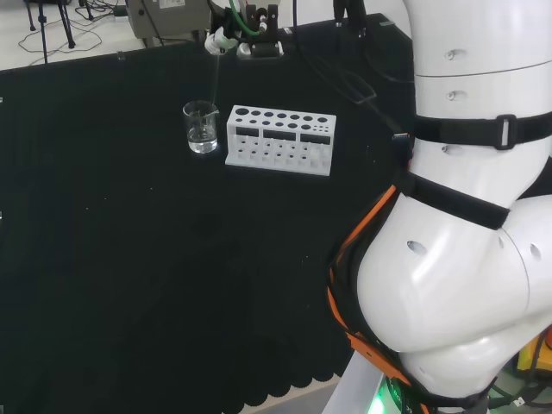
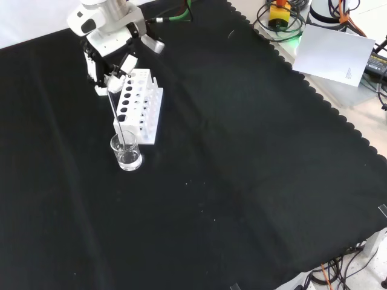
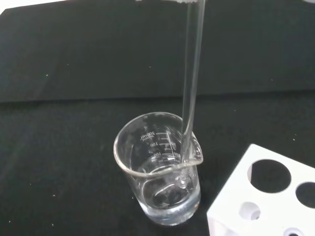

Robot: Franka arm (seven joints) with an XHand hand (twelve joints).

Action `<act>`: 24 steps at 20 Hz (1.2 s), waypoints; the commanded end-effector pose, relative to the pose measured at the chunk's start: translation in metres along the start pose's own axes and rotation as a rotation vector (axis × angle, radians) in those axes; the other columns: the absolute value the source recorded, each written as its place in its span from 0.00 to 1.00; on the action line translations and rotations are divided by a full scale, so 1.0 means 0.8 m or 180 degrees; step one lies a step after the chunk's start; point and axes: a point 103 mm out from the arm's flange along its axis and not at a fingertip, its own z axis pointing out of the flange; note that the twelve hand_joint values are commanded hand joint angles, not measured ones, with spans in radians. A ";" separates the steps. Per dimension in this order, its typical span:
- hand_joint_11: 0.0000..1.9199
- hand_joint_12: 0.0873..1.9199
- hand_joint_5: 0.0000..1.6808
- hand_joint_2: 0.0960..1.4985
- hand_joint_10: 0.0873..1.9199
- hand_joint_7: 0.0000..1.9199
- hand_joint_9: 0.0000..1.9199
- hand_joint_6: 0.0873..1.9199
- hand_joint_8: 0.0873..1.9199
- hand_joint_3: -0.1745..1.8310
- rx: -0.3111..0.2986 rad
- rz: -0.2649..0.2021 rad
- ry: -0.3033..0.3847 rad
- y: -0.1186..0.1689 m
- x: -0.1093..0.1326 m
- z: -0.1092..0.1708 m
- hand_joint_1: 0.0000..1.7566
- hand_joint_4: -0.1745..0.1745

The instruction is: Stir in the beaker to the left of the white test tube rack with the glass rod.

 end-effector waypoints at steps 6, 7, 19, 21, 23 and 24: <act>0.70 0.31 0.82 0.71 0.30 0.63 0.89 0.00 0.48 0.00 0.0073 -0.0268 -0.0031 -0.008 0.080 0.012 0.75 0.00; 0.70 0.31 0.82 0.71 0.30 0.63 0.89 0.00 0.48 0.00 0.0076 -0.0287 -0.0019 -0.005 0.086 0.014 0.75 0.00; 0.70 0.31 0.82 0.71 0.30 0.63 0.89 0.00 0.48 0.00 0.0004 -0.0140 0.0058 0.030 0.030 0.006 0.75 0.00; 0.70 0.31 0.82 0.71 0.30 0.63 0.89 0.00 0.48 0.00 -0.0017 -0.0090 0.0057 0.030 0.016 0.000 0.75 0.00; 0.70 0.31 0.82 0.71 0.30 0.63 0.89 0.00 0.48 0.00 -0.0041 -0.0055 0.0059 0.027 0.005 -0.006 0.75 0.00; 0.70 0.31 0.82 0.71 0.30 0.63 0.89 0.00 0.48 0.00 -0.0050 -0.0039 0.0057 0.023 0.000 -0.009 0.75 0.00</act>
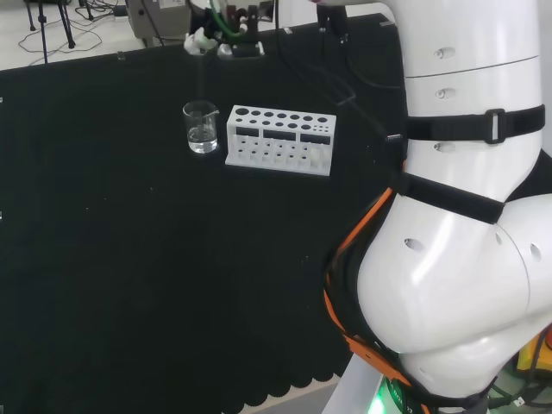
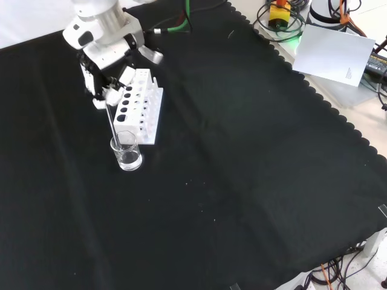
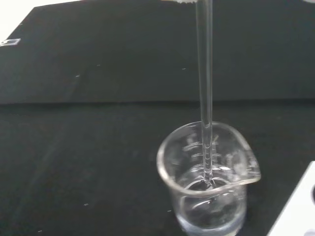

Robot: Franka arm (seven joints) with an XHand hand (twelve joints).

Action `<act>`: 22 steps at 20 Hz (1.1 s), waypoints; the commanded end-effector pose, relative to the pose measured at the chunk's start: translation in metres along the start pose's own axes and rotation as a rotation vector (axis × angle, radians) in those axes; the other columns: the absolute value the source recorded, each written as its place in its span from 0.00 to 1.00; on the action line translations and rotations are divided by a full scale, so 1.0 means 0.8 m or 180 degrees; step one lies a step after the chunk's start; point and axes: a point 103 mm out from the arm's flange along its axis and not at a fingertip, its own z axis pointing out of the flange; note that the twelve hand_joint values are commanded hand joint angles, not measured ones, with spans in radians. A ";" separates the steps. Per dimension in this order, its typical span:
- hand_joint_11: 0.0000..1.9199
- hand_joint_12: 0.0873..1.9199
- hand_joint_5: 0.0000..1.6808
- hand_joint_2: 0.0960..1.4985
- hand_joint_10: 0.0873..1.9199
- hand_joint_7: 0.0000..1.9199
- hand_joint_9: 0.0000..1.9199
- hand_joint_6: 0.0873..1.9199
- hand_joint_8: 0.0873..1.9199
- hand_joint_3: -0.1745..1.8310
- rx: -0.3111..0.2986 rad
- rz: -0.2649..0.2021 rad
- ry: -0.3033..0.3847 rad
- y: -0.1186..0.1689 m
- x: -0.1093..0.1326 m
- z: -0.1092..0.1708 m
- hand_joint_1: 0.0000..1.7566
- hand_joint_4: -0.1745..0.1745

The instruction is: Stir in the beaker to the left of the white test tube rack with the glass rod.

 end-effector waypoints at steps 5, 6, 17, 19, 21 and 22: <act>0.70 0.31 0.82 0.71 0.30 0.63 0.89 0.00 0.48 0.00 -0.0040 0.0135 0.0001 -0.034 -0.034 -0.017 0.75 0.00; 0.70 0.31 0.82 0.71 0.30 0.63 0.89 0.00 0.48 0.00 -0.0035 0.0115 -0.0003 -0.039 -0.030 -0.016 0.75 0.00; 0.70 0.31 0.82 0.71 0.31 0.63 0.89 0.00 0.48 0.00 0.0028 -0.0153 -0.0027 -0.050 0.054 -0.002 0.75 0.00; 0.70 0.31 0.82 0.71 0.31 0.63 0.89 0.00 0.48 0.00 0.0022 -0.0182 -0.0013 -0.042 0.059 0.000 0.75 0.00; 0.70 0.31 0.82 0.71 0.31 0.63 0.89 0.00 0.48 0.00 0.0009 -0.0193 -0.0003 -0.031 0.058 0.000 0.75 0.00; 0.70 0.31 0.82 0.71 0.31 0.63 0.89 0.00 0.48 0.00 -0.0040 -0.0189 -0.0029 -0.030 0.058 0.001 0.75 0.00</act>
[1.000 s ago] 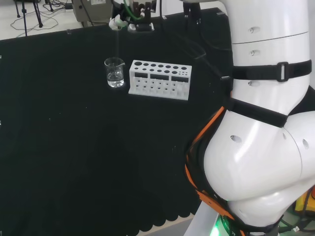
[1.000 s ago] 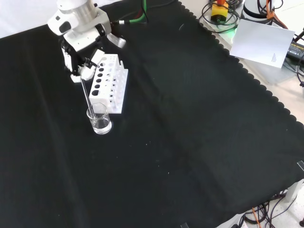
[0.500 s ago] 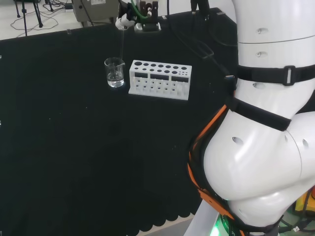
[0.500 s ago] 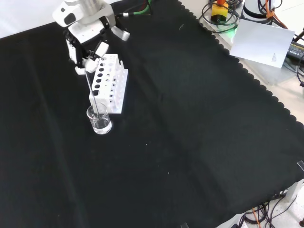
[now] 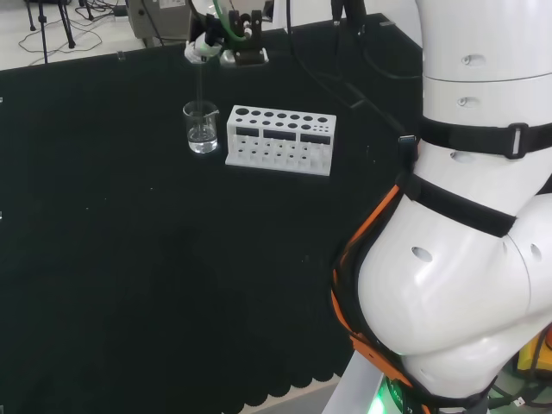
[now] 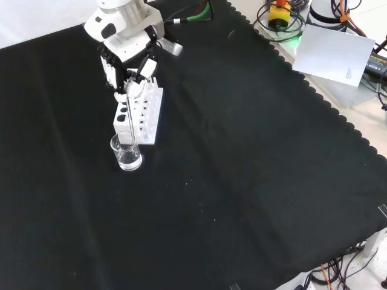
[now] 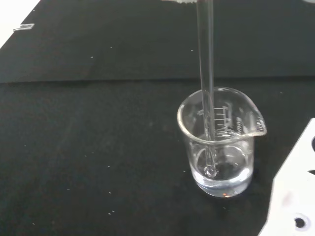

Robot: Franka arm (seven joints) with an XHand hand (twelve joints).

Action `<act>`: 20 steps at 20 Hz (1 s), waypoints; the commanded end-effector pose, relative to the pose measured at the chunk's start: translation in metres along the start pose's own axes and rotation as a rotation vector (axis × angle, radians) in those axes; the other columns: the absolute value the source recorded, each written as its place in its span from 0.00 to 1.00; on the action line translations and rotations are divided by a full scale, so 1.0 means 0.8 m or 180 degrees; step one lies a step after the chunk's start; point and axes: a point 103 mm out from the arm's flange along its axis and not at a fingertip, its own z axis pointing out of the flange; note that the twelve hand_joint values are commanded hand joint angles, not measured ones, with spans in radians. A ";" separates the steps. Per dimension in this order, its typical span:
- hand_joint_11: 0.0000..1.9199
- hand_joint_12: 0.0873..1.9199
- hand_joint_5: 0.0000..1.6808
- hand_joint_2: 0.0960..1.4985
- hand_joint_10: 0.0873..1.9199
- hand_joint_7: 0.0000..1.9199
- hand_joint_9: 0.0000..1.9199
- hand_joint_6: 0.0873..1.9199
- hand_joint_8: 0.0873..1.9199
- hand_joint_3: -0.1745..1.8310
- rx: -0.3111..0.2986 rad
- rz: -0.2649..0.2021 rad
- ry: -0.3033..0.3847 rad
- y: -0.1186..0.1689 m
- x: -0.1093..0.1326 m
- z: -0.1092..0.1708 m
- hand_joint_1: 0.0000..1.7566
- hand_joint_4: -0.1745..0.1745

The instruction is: Stir in the beaker to the left of the white test tube rack with the glass rod.

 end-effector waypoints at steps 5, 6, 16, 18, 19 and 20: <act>0.70 0.31 0.82 0.71 0.31 0.63 0.89 0.00 0.48 0.00 -0.0049 -0.0071 0.0064 0.049 0.000 -0.008 0.75 0.00; 0.70 0.31 0.82 0.71 0.31 0.63 0.89 0.00 0.48 0.00 -0.0058 -0.0056 0.0069 0.052 -0.007 -0.010 0.75 0.00; 0.70 0.31 0.82 0.72 0.31 0.63 0.89 0.00 0.48 0.00 -0.0137 0.0173 0.0006 0.018 -0.059 -0.023 0.74 0.00; 0.70 0.31 0.82 0.72 0.31 0.63 0.89 0.00 0.49 0.00 -0.0116 0.0187 0.0001 0.009 -0.063 -0.023 0.74 0.00; 0.70 0.31 0.82 0.72 0.31 0.63 0.89 0.00 0.49 0.00 -0.0112 0.0184 -0.0001 0.005 -0.062 -0.023 0.74 0.00; 0.70 0.31 0.82 0.72 0.31 0.63 0.89 0.00 0.49 0.00 -0.0109 0.0175 -0.0008 0.002 -0.061 -0.024 0.74 0.00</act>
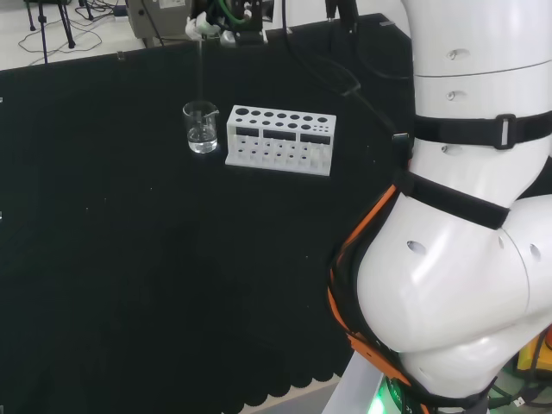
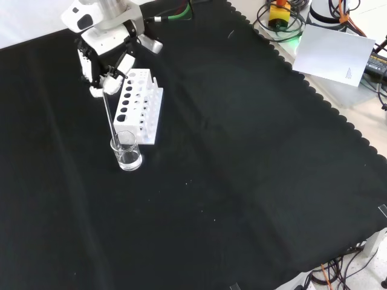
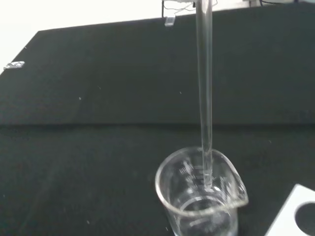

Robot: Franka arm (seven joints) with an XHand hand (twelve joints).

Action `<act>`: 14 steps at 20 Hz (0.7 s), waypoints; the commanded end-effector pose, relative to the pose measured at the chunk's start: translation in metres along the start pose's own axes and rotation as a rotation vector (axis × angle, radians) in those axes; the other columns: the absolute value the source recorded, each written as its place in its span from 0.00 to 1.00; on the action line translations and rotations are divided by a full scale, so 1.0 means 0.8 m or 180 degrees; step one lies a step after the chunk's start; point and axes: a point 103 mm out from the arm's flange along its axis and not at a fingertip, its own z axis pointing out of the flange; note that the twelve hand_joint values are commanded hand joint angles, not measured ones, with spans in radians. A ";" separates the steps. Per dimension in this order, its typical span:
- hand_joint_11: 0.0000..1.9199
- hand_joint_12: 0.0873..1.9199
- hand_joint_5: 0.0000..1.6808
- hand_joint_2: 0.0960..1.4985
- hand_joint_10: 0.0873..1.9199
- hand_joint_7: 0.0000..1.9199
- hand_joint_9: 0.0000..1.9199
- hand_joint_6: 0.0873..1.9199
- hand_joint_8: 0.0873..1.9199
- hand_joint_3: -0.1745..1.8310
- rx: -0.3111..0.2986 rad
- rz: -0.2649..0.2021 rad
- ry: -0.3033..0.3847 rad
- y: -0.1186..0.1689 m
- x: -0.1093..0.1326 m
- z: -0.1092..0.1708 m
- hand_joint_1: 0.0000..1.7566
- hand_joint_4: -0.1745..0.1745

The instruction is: Stir in the beaker to the left of the white test tube rack with the glass rod.

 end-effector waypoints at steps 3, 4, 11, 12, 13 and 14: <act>0.70 0.31 0.82 0.72 0.31 0.63 0.89 0.00 0.49 0.00 0.0065 0.0080 -0.0046 -0.045 -0.021 0.003 0.74 0.00; 0.70 0.31 0.82 0.72 0.31 0.63 0.89 0.00 0.49 0.00 0.0058 0.0062 -0.0041 -0.047 -0.017 0.003 0.74 0.00; 0.70 0.31 0.82 0.72 0.31 0.63 0.89 0.00 0.49 0.00 0.0028 -0.0075 -0.0020 -0.056 0.009 -0.002 0.74 0.00; 0.70 0.31 0.82 0.72 0.31 0.63 0.89 0.00 0.49 0.00 0.0023 -0.0084 -0.0024 -0.056 0.010 -0.003 0.74 0.00; 0.70 0.31 0.82 0.72 0.31 0.63 0.89 0.00 0.49 0.00 0.0019 -0.0086 -0.0020 -0.056 0.011 -0.004 0.74 0.00; 0.70 0.31 0.82 0.72 0.31 0.63 0.89 0.00 0.49 0.00 0.0016 -0.0083 -0.0021 -0.056 0.012 -0.003 0.74 0.00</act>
